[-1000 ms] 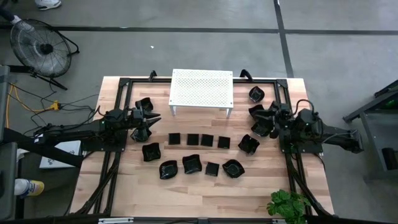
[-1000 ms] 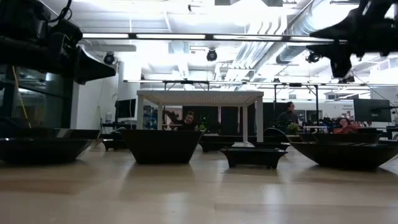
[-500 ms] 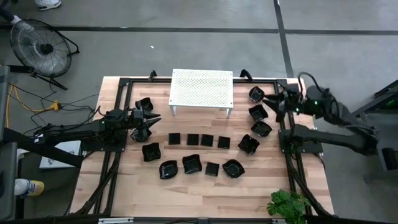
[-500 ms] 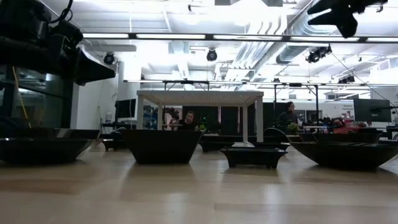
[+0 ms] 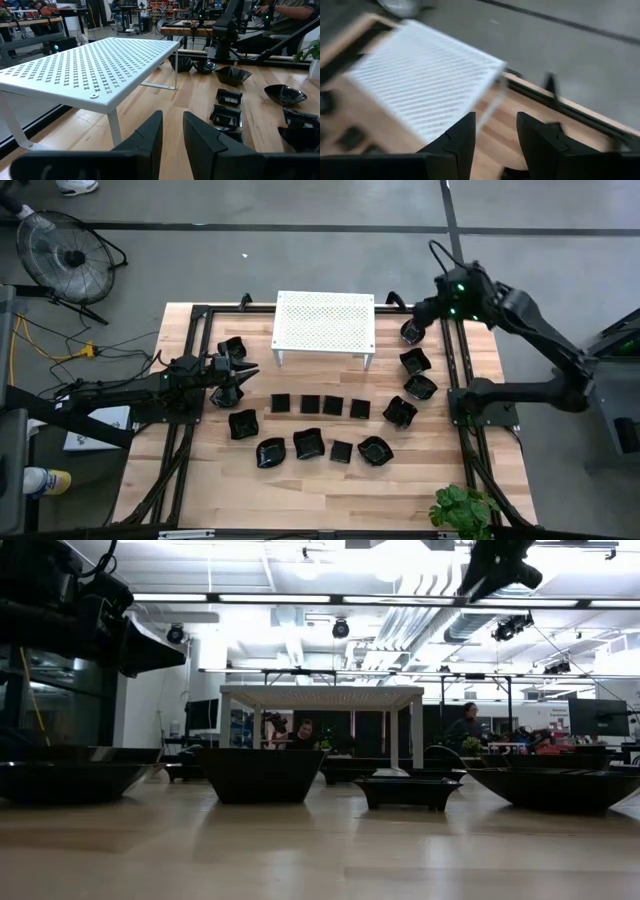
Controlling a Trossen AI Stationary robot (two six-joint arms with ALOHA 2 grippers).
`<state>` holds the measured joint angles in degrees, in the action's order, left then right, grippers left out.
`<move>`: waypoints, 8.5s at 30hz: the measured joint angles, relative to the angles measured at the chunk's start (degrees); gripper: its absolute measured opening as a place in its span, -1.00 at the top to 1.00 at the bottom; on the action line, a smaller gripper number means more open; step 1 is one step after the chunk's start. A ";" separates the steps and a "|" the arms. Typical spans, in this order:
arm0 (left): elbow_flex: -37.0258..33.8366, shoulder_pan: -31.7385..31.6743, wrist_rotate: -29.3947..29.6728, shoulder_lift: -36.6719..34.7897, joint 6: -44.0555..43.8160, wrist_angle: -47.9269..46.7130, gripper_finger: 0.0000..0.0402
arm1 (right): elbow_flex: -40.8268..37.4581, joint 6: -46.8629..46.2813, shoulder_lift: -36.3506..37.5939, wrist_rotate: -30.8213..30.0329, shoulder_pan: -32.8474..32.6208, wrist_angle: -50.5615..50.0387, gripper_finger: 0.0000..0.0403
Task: Pick & Place Mini shaped plates
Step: Put the leaf shaped plate on the shelf
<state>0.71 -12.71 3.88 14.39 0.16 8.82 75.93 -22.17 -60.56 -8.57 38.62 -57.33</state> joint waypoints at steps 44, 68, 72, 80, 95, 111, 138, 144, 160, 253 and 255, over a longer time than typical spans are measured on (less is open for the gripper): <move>0.00 0.00 0.00 -0.02 0.00 0.02 0.64 | 1.30 -14.06 -23.18 4.69 15.49 -11.21 -0.27; 0.00 -0.01 0.02 -0.02 0.00 0.02 0.64 | -30.37 -35.23 -9.96 9.51 11.66 7.81 -0.27; 0.00 -0.02 0.02 -0.02 0.00 0.02 0.64 | -33.10 -37.99 -9.96 8.72 12.85 13.45 -0.26; 0.00 -0.02 0.02 -0.02 0.00 0.02 0.64 | -36.99 -42.13 -9.99 0.28 13.19 17.43 -0.26; 0.00 0.00 0.02 -0.02 0.00 0.02 0.64 | -38.61 -42.31 -18.60 -1.81 13.48 28.02 -0.25; 0.00 -0.01 0.02 -0.01 0.00 0.02 0.64 | -38.61 -42.15 -22.01 -2.21 15.67 31.63 -0.23; 0.00 0.00 0.02 -0.02 0.00 0.02 0.64 | -38.61 -41.91 -23.58 -1.03 17.32 31.62 0.38; 0.00 0.00 0.02 -0.02 0.00 0.02 0.64 | -38.46 -41.91 -25.48 0.01 17.30 32.68 0.43; 0.00 -0.01 0.02 -0.02 0.00 0.02 0.64 | -38.61 -40.84 -23.30 1.41 17.28 33.47 0.70; 0.00 0.00 0.01 -0.02 0.00 0.02 0.64 | -18.60 -44.91 -15.28 6.12 -6.00 29.74 1.00; 0.00 -0.01 0.01 -0.02 0.00 0.02 0.64 | -16.25 -44.91 -18.04 6.52 -5.98 29.70 1.00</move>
<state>0.71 -12.72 3.89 14.37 0.16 8.84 59.68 -67.07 -78.59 -2.05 32.65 -27.63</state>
